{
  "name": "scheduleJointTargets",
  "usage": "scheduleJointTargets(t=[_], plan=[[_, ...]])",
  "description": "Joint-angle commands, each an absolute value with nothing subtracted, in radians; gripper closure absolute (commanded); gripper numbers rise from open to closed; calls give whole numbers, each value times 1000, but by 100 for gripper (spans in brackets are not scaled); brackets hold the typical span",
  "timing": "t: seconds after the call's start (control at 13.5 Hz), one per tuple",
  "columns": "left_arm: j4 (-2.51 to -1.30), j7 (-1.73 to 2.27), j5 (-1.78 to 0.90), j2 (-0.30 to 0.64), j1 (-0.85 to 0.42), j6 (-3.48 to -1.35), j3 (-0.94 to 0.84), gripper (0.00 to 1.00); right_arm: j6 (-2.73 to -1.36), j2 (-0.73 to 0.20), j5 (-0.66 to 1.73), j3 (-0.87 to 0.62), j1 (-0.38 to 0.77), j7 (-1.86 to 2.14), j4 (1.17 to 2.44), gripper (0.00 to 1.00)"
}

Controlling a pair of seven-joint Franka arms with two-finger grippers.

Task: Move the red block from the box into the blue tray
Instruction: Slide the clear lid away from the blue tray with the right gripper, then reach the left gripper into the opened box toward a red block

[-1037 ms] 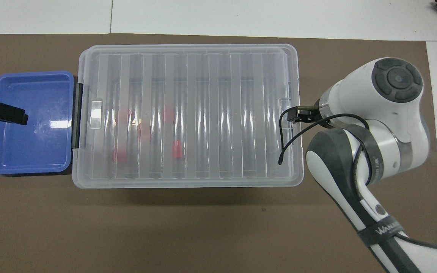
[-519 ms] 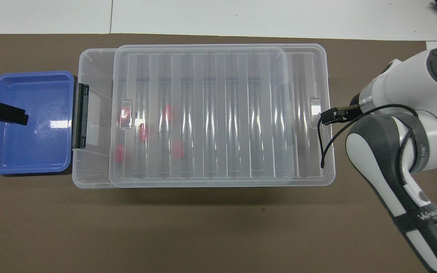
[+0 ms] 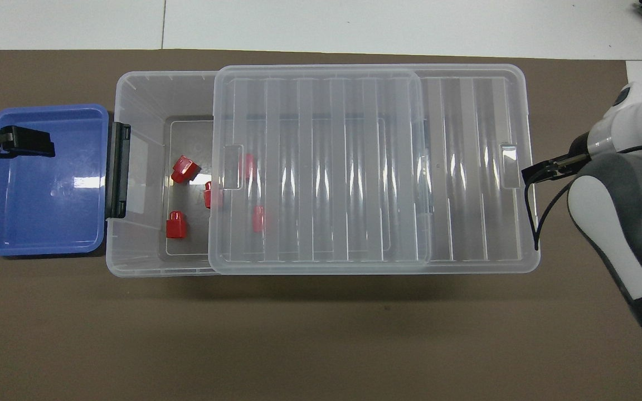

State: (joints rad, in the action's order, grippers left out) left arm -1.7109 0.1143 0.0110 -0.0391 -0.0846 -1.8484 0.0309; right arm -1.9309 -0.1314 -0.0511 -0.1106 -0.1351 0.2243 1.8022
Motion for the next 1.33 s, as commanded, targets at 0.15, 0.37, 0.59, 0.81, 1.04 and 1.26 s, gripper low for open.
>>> scheduleJointTargets(t=[0.15, 0.37, 0.59, 0.81, 1.04, 1.26], plan=[[-1847, 304, 5, -123, -169, -1956, 40, 0, -1937, -110, -67, -118, -179, 253, 1830, 0], [-1852, 432, 6, -106, -256, -1962, 38, 0, -1942, -112, -67, -118, -205, 305, 1832, 0], [-1851, 535, 15, -32, -345, -1986, 38, 0, -1950, -115, -67, -118, -232, 353, 1832, 0], [-1896, 545, 18, 26, -386, -2087, 38, 0, -1950, -117, -67, -118, -232, 356, 1830, 0], [-2008, 548, 20, 40, -388, -2251, 38, 0, -1934, -112, -66, -120, -224, 345, 1813, 0], [-2055, 546, 20, 70, -387, -2348, 38, 0, -1924, -65, -63, -124, -213, 278, 1813, 0]])
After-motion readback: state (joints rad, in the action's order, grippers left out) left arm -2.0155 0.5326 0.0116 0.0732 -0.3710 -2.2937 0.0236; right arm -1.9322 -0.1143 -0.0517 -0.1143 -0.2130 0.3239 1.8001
